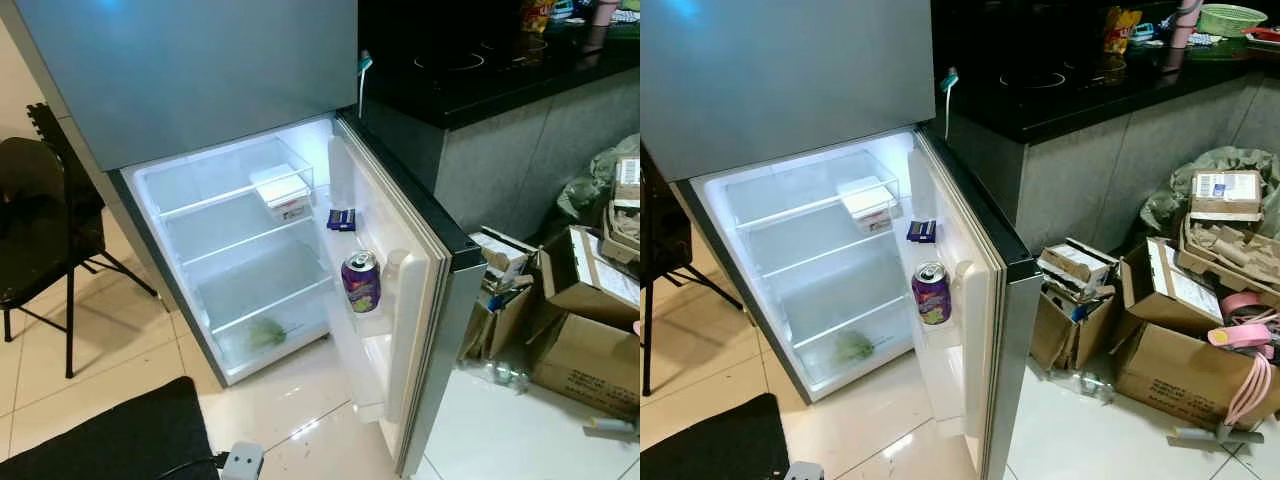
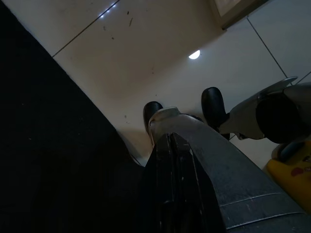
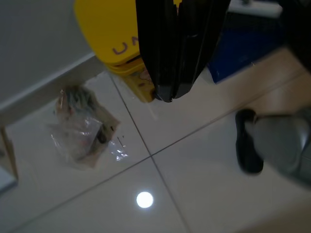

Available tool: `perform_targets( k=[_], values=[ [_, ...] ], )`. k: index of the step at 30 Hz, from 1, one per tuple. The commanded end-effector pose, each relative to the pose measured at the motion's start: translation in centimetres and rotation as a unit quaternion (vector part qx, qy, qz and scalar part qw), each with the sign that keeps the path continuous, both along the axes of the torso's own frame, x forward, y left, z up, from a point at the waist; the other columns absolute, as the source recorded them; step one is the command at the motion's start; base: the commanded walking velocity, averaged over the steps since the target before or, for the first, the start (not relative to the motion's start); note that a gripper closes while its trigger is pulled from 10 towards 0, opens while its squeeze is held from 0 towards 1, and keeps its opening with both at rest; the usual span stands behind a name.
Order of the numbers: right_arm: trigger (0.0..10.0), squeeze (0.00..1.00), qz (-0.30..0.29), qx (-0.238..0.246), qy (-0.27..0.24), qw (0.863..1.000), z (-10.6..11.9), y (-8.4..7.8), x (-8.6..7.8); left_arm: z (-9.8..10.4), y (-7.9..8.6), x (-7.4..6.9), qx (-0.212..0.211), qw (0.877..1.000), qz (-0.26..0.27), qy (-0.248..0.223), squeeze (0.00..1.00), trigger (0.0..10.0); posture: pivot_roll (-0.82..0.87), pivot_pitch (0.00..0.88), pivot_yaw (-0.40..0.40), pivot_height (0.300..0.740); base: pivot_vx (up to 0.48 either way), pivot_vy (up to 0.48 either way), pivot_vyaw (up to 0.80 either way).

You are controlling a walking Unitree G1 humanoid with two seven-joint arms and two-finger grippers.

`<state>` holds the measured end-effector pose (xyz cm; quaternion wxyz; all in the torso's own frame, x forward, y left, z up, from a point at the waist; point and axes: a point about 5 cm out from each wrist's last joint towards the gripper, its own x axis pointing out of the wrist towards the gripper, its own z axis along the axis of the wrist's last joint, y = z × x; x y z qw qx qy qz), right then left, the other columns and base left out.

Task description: Restocking fridge

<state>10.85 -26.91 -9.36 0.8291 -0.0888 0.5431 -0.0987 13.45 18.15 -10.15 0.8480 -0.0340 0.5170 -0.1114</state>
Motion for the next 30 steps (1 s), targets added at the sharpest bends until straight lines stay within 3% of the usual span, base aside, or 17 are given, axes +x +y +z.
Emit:
perform_targets(
  k=[1,2,4,7,9,10,12,15,17,18,20,22,23,24,25,28,30],
  values=[
    [10.0,0.0,-0.046,-0.014,-0.03,0.998,0.7,-1.3,0.9,-0.1,0.3,-0.3,0.005,1.0,-0.002,0.006,0.0,10.0,-0.02,0.0,0.004,0.74,0.0,0.0,0.0],
    [10.0,0.98,-0.076,-0.02,-0.052,0.996,1.3,-2.3,1.4,-0.1,0.4,-0.3,0.006,1.0,-0.002,0.005,0.0,10.0,-0.02,0.0,0.004,0.74,0.0,0.0,0.0],
    [10.0,1.0,-0.098,-0.033,-0.078,0.992,2.2,-3.6,2.2,-0.1,0.4,-0.3,0.007,1.0,-0.002,0.005,0.0,10.0,-0.02,0.0,0.005,0.74,0.0,0.0,0.0],
    [10.0,1.0,-0.118,-0.045,-0.114,0.986,3.2,-4.8,3.4,-0.1,0.5,-0.3,0.008,1.0,-0.002,0.006,0.0,10.0,-0.02,0.0,0.005,0.74,0.0,0.0,0.0],
    [10.0,1.0,-0.149,-0.028,-0.188,0.97,5.0,-5.7,6.0,-0.1,0.3,-0.3,0.006,1.0,-0.002,0.006,0.0,10.0,-0.03,0.0,0.005,0.74,0.0,0.0,0.0],
    [10.0,1.0,-0.149,-0.028,-0.188,0.97,5.0,-5.7,6.0,-0.1,0.3,-0.3,0.006,1.0,-0.002,0.006,0.0,10.0,-0.03,0.0,0.005,0.74,0.0,0.0,0.0],
    [10.0,1.0,-0.162,-0.003,-0.231,0.959,5.9,-5.8,7.6,-0.1,0.2,-0.3,0.004,1.0,-0.002,0.006,0.0,10.0,-0.03,0.0,0.005,0.74,0.0,0.0,0.0],
    [10.0,1.0,-0.166,0.027,-0.266,0.949,6.7,-5.5,9.0,-0.1,0.1,-0.3,0.003,1.0,-0.002,0.006,0.0,10.0,-0.03,0.0,0.006,0.74,0.0,0.0,0.0],
    [10.0,1.0,-0.164,0.071,-0.329,0.927,8.3,-4.9,11.8,-0.2,0.1,-0.5,0.003,1.0,-0.005,0.008,0.0,10.0,-0.03,0.0,0.006,0.74,0.0,0.0,0.0],
    [10.0,1.0,-0.164,0.071,-0.329,0.927,8.3,-4.9,11.8,-0.2,0.1,-0.5,0.003,1.0,-0.005,0.008,0.0,10.0,-0.03,0.0,0.006,0.74,0.0,0.0,0.0],
    [10.0,1.0,-0.153,0.127,-0.377,0.905,9.7,-3.9,14.1,-0.2,0.1,-0.5,0.003,1.0,-0.005,0.008,0.0,10.0,-0.02,0.0,0.008,0.74,0.0,0.0,0.0],
    [10.0,1.0,-0.143,0.141,-0.388,0.9,10.1,-3.5,14.8,-0.2,0.2,-0.6,0.003,1.0,-0.004,0.009,0.0,10.0,-0.02,0.0,0.008,0.74,0.0,0.0,0.0],
    [10.0,0.2,-0.135,0.155,-0.397,0.894,10.5,-3.0,15.4,-0.2,0.3,-0.6,0.004,1.0,-0.004,0.009,0.0,10.0,-0.02,0.0,0.01,0.74,0.0,0.0,0.0],
    [10.0,0.2,-0.135,0.155,-0.397,0.894,10.5,-3.0,15.4,-0.2,0.3,-0.6,0.004,1.0,-0.004,0.009,0.0,10.0,-0.02,0.0,0.01,0.74,0.0,0.0,0.0],
    [0.2,0.0,-0.121,0.171,-0.407,0.889,10.9,-2.4,16.1,-0.2,0.3,-0.6,0.005,1.0,-0.003,0.01,0.0,10.0,-0.02,0.0,0.01,0.74,0.0,0.0,0.0],
    [0.0,0.0,-0.104,0.19,-0.413,0.885,11.1,-1.7,16.7,-0.2,0.4,-0.6,0.005,1.0,-0.003,0.01,0.0,10.0,-0.02,0.0,0.012,0.74,0.0,0.0,0.0],
    [0.0,0.0,-0.066,0.224,-0.416,0.879,11.2,-0.1,17.4,-0.2,0.4,-0.7,0.005,1.0,-0.002,0.01,0.0,10.0,-0.02,0.0,0.014,0.74,0.0,0.0,0.0]
  ],
)
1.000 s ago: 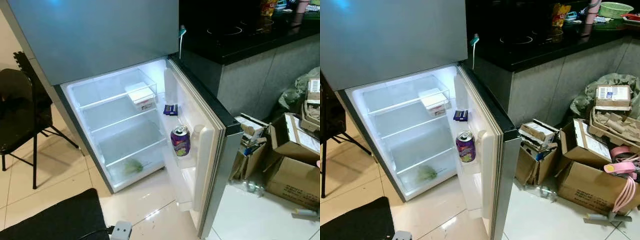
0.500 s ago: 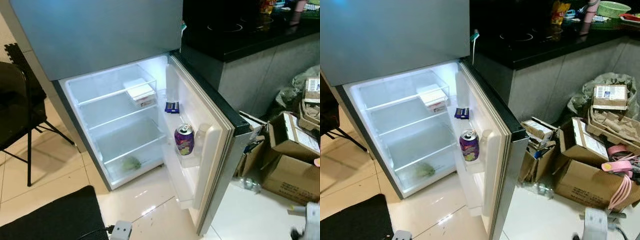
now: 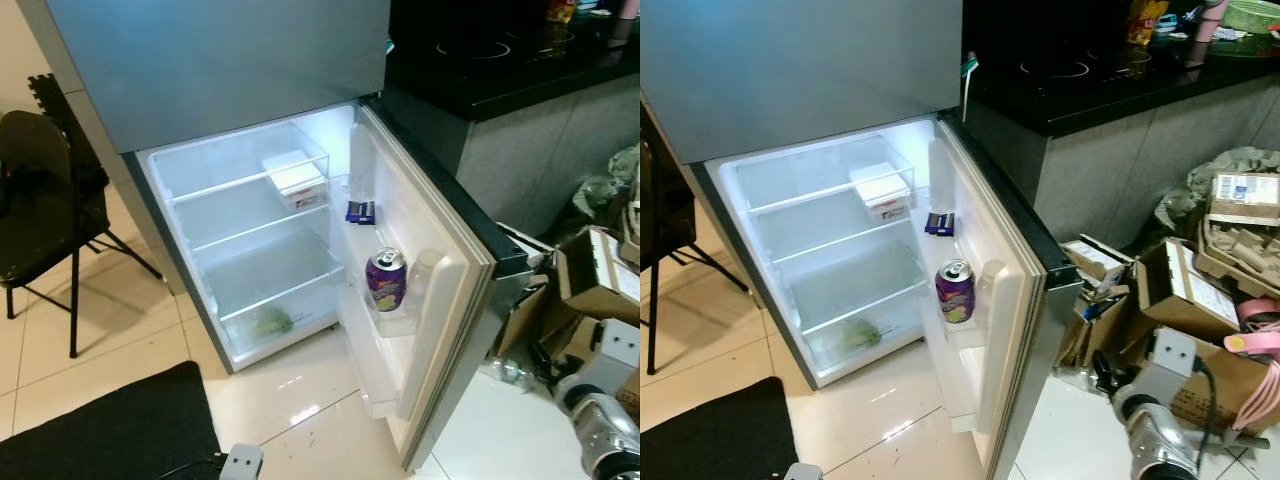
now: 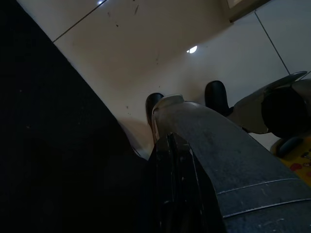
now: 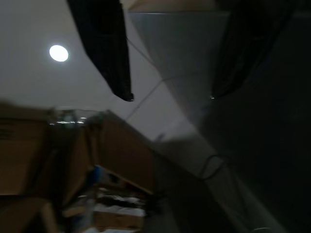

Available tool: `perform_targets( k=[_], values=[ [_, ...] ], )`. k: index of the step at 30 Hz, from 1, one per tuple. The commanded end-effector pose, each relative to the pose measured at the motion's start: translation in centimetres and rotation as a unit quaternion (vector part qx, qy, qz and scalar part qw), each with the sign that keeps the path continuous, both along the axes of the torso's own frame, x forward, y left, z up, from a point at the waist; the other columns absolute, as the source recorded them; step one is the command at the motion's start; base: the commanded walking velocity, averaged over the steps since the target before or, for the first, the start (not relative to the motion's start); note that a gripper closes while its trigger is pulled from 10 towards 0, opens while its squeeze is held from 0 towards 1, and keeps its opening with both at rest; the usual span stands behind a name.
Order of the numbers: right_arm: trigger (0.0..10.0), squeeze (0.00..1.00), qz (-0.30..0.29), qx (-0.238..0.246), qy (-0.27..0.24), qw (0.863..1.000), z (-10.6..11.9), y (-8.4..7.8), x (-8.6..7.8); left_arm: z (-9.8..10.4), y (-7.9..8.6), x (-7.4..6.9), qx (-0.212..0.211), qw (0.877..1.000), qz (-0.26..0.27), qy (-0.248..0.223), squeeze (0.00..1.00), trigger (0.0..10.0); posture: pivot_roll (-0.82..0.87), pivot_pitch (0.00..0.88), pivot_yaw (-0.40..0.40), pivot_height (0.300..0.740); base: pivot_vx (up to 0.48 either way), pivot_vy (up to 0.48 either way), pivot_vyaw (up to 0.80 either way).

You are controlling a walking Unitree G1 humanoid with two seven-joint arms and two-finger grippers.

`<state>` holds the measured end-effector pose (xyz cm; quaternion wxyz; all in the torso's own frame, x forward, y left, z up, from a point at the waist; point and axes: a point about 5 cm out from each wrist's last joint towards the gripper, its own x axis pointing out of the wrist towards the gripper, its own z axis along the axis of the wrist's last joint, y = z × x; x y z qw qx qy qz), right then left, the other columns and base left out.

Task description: Restocking fridge

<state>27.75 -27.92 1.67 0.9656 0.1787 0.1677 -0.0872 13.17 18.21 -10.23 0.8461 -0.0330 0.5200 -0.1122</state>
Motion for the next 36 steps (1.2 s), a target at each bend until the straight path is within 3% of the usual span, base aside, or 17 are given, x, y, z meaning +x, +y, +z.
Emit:
perform_targets(
  k=[1,6,11,12,14,15,17,19,20,22,23,25,28,32,33,35,36],
  values=[
    [0.0,0.0,0.027,0.01,-0.013,1.0,0.2,0.9,0.5,-0.1,0.3,-0.4,0.004,1.0,-0.001,0.007,0.0,10.0,-0.02,0.0,0.014,0.74,0.0,0.0,0.0],
    [0.0,0.0,0.112,0.044,-0.038,0.992,0.1,3.6,1.1,-0.1,0.2,-0.4,0.002,1.0,-0.002,0.006,0.0,10.0,-0.03,0.0,0.015,0.74,0.0,0.0,0.0],
    [0.0,0.0,0.291,0.111,-0.079,0.947,0.3,8.6,1.2,-0.1,0.1,-0.3,0.001,1.0,-0.004,0.006,0.0,10.0,-0.03,0.0,0.018,0.74,0.0,0.0,0.0],
    [3.8,0.0,0.338,0.126,-0.084,0.929,0.5,9.9,1.1,-0.1,0.1,-0.3,0.001,1.0,-0.005,0.007,0.0,10.0,-0.03,0.0,0.018,0.74,0.0,0.0,0.0],
    [3.8,0.0,0.368,0.135,-0.088,0.916,0.5,10.7,1.0,-0.1,0.1,-0.3,0.001,1.0,-0.006,0.007,0.0,10.0,-0.03,0.0,0.018,0.74,0.0,0.0,0.0],
    [10.0,0.0,0.406,0.148,-0.091,0.897,0.7,11.6,0.7,-0.1,0.0,-0.4,0.001,1.0,-0.007,0.007,0.0,10.0,-0.03,0.0,0.018,0.74,0.0,0.0,0.0],
    [10.0,0.0,0.452,0.162,-0.092,0.872,0.8,12.7,0.3,-0.1,0.0,-0.4,0.001,1.0,-0.007,0.007,0.0,10.0,-0.03,0.0,0.017,0.74,0.0,0.0,0.0],
    [10.0,0.0,0.524,0.183,-0.095,0.826,1.2,14.5,-0.5,-0.1,0.0,-0.4,0.001,1.0,-0.007,0.007,0.0,10.0,-0.03,0.0,0.017,0.74,0.0,0.0,0.0],
    [10.0,0.0,0.524,0.183,-0.095,0.826,1.2,14.5,-0.5,-0.1,0.0,-0.4,0.001,1.0,-0.007,0.007,0.0,10.0,-0.03,0.0,0.017,0.74,0.0,0.0,0.0],
    [10.0,0.0,0.603,0.27,-0.128,0.739,3.6,16.9,-2.2,-0.1,-0.1,-0.4,0.0,1.0,-0.006,0.008,0.0,10.0,-0.03,0.0,0.014,0.74,0.0,0.0,0.0],
    [10.0,0.0,0.603,0.27,-0.128,0.739,3.6,16.9,-2.2,-0.1,-0.1,-0.4,0.0,1.0,-0.006,0.008,0.0,10.0,-0.03,0.0,0.014,0.74,0.0,0.0,0.0],
    [10.0,0.0,0.618,0.347,-0.167,0.686,5.6,17.7,-2.8,-0.1,-0.1,-0.4,-0.001,1.0,-0.005,0.007,0.0,10.0,-0.03,0.0,0.012,0.74,0.0,0.0,0.0],
    [10.0,0.0,0.606,0.353,-0.173,0.692,5.6,17.4,-2.4,-0.1,-0.2,-0.4,-0.001,1.0,-0.005,0.008,0.0,10.0,-0.03,0.0,0.012,0.74,0.0,0.0,0.0],
    [10.0,0.0,0.489,0.206,-0.097,0.842,1.0,14.4,-0.6,-0.2,-0.3,-0.5,-0.002,1.0,-0.007,0.009,0.0,10.0,-0.03,0.0,0.008,0.74,0.0,0.0,0.0],
    [10.0,0.0,0.489,0.206,-0.097,0.842,1.0,14.4,-0.6,-0.2,-0.3,-0.5,-0.002,1.0,-0.007,0.009,0.0,10.0,-0.03,0.0,0.008,0.74,0.0,0.0,0.0],
    [10.0,0.0,0.4,0.123,-0.024,0.908,-1.2,12.2,-0.8,-0.2,-0.3,-0.5,-0.001,1.0,-0.008,0.009,0.0,10.0,-0.03,0.0,0.006,0.74,0.0,0.0,0.0],
    [10.0,0.0,0.37,0.092,-0.001,0.925,-1.8,11.3,-1.1,-0.2,-0.4,-0.5,-0.001,1.0,-0.008,0.01,0.0,10.0,-0.03,0.0,0.004,0.74,0.0,0.0,0.0]
  ],
)
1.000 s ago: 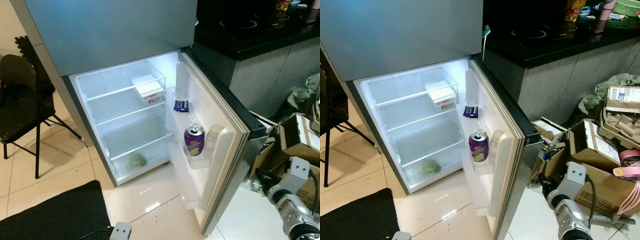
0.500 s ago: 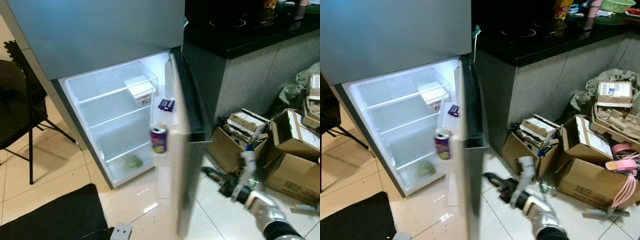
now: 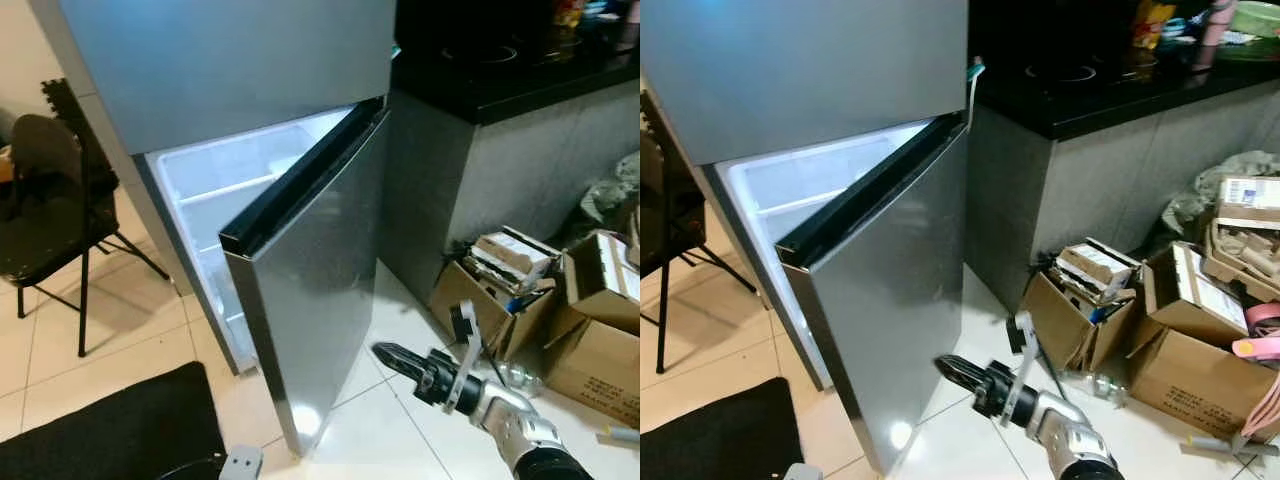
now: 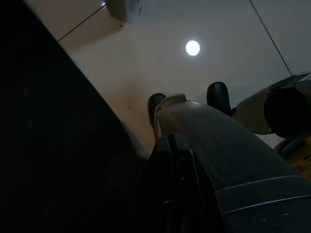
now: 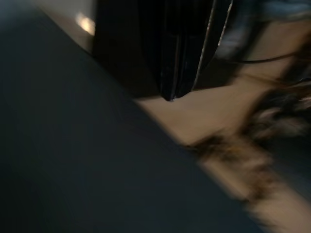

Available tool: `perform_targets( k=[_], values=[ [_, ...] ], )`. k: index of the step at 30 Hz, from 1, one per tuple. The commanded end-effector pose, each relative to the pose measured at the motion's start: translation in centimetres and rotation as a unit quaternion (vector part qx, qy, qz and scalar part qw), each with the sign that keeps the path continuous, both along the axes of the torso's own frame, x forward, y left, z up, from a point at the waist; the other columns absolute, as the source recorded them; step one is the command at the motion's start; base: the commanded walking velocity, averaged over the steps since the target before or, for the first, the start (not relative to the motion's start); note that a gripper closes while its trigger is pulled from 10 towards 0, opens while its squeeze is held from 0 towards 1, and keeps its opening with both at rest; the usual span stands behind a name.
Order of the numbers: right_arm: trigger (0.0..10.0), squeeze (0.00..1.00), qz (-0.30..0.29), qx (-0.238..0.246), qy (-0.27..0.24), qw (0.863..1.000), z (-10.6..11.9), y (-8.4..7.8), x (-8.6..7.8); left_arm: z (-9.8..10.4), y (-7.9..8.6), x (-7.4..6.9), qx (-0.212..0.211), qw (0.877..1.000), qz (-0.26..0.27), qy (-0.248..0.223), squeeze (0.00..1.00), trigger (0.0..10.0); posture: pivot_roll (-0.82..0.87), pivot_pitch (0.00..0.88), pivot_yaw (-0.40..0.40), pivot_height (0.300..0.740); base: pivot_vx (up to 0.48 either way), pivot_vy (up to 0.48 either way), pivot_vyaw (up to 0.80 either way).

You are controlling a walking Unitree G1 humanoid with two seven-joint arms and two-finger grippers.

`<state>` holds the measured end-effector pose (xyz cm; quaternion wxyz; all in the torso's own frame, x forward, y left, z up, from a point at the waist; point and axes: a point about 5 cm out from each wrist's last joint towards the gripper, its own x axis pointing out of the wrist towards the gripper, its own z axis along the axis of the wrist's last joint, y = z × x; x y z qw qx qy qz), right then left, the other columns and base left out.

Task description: Restocking fridge

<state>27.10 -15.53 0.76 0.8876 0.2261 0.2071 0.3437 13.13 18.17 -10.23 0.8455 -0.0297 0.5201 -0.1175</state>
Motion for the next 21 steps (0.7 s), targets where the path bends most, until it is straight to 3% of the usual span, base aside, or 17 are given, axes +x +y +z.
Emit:
perform_targets(
  k=[1,3,4,6,7,9,10,13,14,15,16,17,18,21],
  values=[
    [10.0,0.0,-0.068,-0.073,0.038,0.994,-1.7,-1.9,-0.9,-0.2,-0.4,-0.5,-0.001,1.0,-0.002,0.01,0.0,10.0,-0.03,0.0,0.004,0.74,0.0,0.0,0.0],
    [10.0,0.0,-0.081,-0.08,0.054,0.992,-2.0,-2.4,-1.3,-0.2,-0.4,-0.5,-0.001,1.0,-0.003,0.01,0.0,10.0,-0.03,0.0,0.004,0.74,0.0,0.0,0.0],
    [10.0,0.0,-0.099,-0.093,0.085,0.987,-2.8,-3.1,-2.1,-0.2,-0.4,-0.5,-0.001,1.0,-0.003,0.01,0.0,10.0,-0.03,0.0,0.003,0.74,0.0,0.0,0.0],
    [10.0,0.0,-0.142,-0.143,0.155,0.967,-5.0,-4.7,-4.2,-0.2,-0.5,-0.4,-0.002,1.0,-0.003,0.009,0.0,10.0,-0.02,0.0,0.002,0.74,0.0,0.0,0.71],
    [10.0,0.0,-0.142,-0.143,0.155,0.967,-5.0,-4.7,-4.2,-0.2,-0.5,-0.4,-0.002,1.0,-0.003,0.009,0.0,10.0,-0.02,0.0,0.002,0.74,0.0,0.0,0.71],
    [10.0,0.0,-0.167,-0.202,0.201,0.944,-6.8,-6.0,-6.7,-0.2,-0.5,-0.4,-0.002,1.0,-0.003,0.008,0.0,10.0,-0.02,0.0,0.0,0.74,0.0,0.0,0.71],
    [10.0,0.0,-0.167,-0.202,0.201,0.944,-6.8,-6.0,-6.7,-0.2,-0.5,-0.4,-0.002,1.0,-0.003,0.008,0.0,10.0,-0.02,0.0,0.0,0.74,0.0,0.0,0.71],
    [10.0,0.0,-0.197,-0.253,0.26,0.911,-8.6,-7.5,-10.2,-0.2,-0.5,-0.4,0.001,1.0,-0.002,0.009,0.0,10.0,-0.02,0.0,0.0,0.74,0.0,0.0,0.71],
    [10.0,0.0,-0.197,-0.253,0.26,0.911,-8.6,-7.5,-10.2,-0.2,-0.5,-0.4,0.001,1.0,-0.002,0.009,0.0,10.0,-0.02,0.0,0.0,0.74,0.0,0.0,0.71],
    [10.0,0.0,-0.21,-0.269,0.279,0.898,-9.1,-8.0,-11.6,-0.2,-0.5,-0.5,0.001,1.0,-0.002,0.01,0.0,10.0,-0.01,0.0,-0.002,0.74,0.0,0.0,0.71],
    [10.0,0.0,-0.21,-0.269,0.279,0.898,-9.1,-8.0,-11.6,-0.2,-0.5,-0.5,0.001,1.0,-0.002,0.01,0.0,10.0,-0.01,0.0,-0.002,0.74,0.0,0.0,0.71],
    [10.0,0.0,-0.22,-0.286,0.298,0.884,-9.6,-8.4,-13.0,-0.3,-0.4,-0.5,0.002,1.0,-0.002,0.011,0.0,10.0,-0.01,0.0,-0.003,0.74,0.0,0.0,0.71],
    [10.0,0.0,-0.22,-0.286,0.298,0.884,-9.6,-8.4,-13.0,-0.3,-0.4,-0.5,0.002,1.0,-0.002,0.011,0.0,10.0,-0.01,0.0,-0.003,0.74,0.0,0.0,0.71],
    [10.0,0.0,-0.229,-0.308,0.331,0.862,-10.5,-9.0,-15.7,-0.3,-0.4,-0.8,0.005,1.0,-0.005,0.015,0.0,10.0,-0.01,0.0,-0.005,0.74,0.0,0.0,0.71]
  ],
)
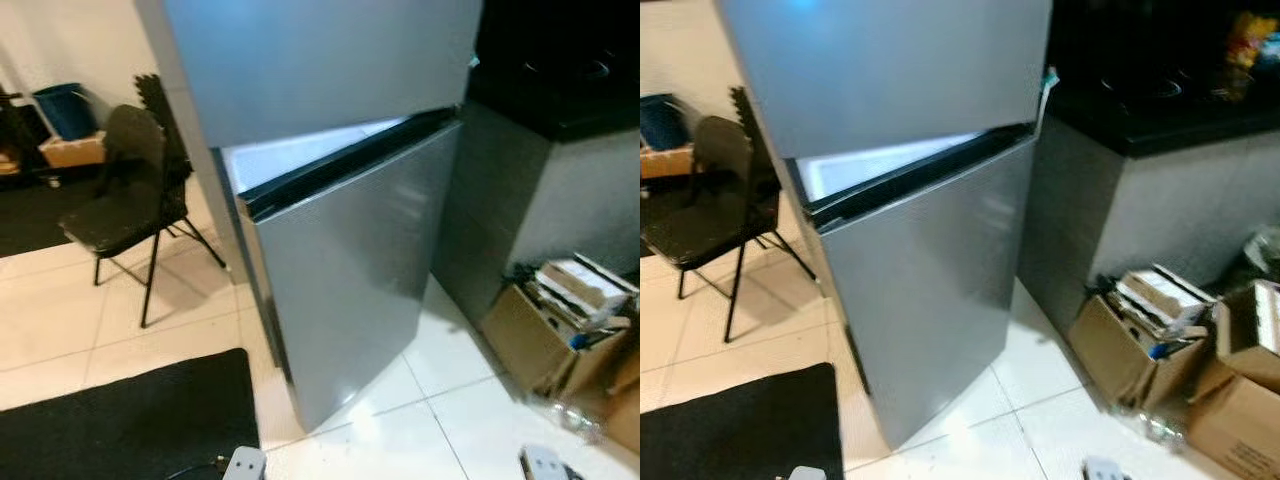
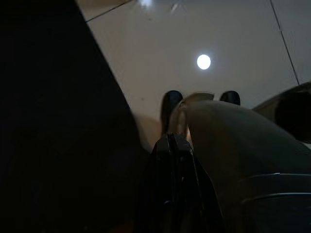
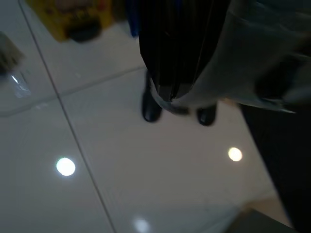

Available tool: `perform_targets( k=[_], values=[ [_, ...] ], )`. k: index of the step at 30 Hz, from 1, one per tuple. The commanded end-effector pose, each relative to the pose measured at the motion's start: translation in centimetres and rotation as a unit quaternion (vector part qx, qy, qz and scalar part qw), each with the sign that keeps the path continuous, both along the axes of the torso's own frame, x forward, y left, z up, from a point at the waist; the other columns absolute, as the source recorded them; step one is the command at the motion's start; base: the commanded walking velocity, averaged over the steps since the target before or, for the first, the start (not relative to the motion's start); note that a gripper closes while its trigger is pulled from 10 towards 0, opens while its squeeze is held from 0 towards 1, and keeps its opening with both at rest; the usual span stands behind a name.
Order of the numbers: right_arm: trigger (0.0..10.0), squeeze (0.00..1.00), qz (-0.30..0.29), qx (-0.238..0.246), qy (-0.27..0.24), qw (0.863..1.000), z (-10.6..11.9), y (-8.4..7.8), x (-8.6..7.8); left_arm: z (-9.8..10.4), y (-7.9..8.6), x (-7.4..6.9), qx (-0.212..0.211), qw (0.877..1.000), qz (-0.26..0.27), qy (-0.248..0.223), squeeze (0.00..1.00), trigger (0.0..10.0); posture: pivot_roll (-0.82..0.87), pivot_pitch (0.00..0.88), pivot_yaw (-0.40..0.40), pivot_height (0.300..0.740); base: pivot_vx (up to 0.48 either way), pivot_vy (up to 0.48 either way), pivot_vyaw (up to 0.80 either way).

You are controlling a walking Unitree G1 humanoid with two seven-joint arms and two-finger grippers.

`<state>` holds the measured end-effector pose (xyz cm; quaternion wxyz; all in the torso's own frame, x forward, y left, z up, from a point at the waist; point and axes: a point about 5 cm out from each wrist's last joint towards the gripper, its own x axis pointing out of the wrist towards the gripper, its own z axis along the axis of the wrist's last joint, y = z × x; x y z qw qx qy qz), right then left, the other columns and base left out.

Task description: Restocking fridge

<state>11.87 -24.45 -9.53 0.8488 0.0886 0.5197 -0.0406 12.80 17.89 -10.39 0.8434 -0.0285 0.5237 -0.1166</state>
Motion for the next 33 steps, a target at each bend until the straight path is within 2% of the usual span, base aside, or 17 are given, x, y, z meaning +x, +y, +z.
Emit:
perform_targets(
  k=[1,3,5,19,25,33],
  values=[
    [10.0,0.0,0.0,-0.007,0.008,1.0,-0.2,0.0,-0.5,-0.2,-0.1,-0.5,0.003,1.0,-0.005,0.01,0.0,10.0,-0.01,0.0,-0.005,0.74,0.0,0.0,0.71],
    [10.0,0.0,0.001,-0.015,0.025,1.0,-0.5,-0.2,-1.7,-0.2,-0.1,-0.7,0.005,1.0,-0.011,0.013,0.0,10.0,-0.02,0.0,-0.003,0.74,0.0,0.0,0.71],
    [10.0,0.0,-0.004,-0.021,0.028,0.999,-0.5,-0.4,-2.1,-0.3,-0.1,-0.7,0.006,1.0,-0.013,0.014,0.0,10.0,-0.02,0.0,-0.002,0.74,0.0,0.0,0.71],
    [10.0,0.0,-0.018,-0.042,0.008,0.999,-0.2,-0.6,-1.0,-0.1,-0.1,-0.3,0.008,1.0,-0.009,0.007,0.0,10.0,-0.02,0.0,0.005,0.74,0.0,0.0,0.7],
    [10.0,0.0,-0.027,-0.075,0.021,0.997,-0.2,-1.0,-1.2,-0.1,0.0,-0.3,0.009,1.0,-0.003,0.006,0.0,10.0,-0.02,0.0,0.005,0.74,0.0,0.0,0.0],
    [10.0,0.0,-0.027,-0.078,0.02,0.996,-0.2,-1.0,-1.1,-0.1,0.0,-0.1,0.01,1.0,-0.002,0.001,0.0,10.0,-0.02,0.0,0.004,0.74,0.0,0.0,0.0]
  ],
)
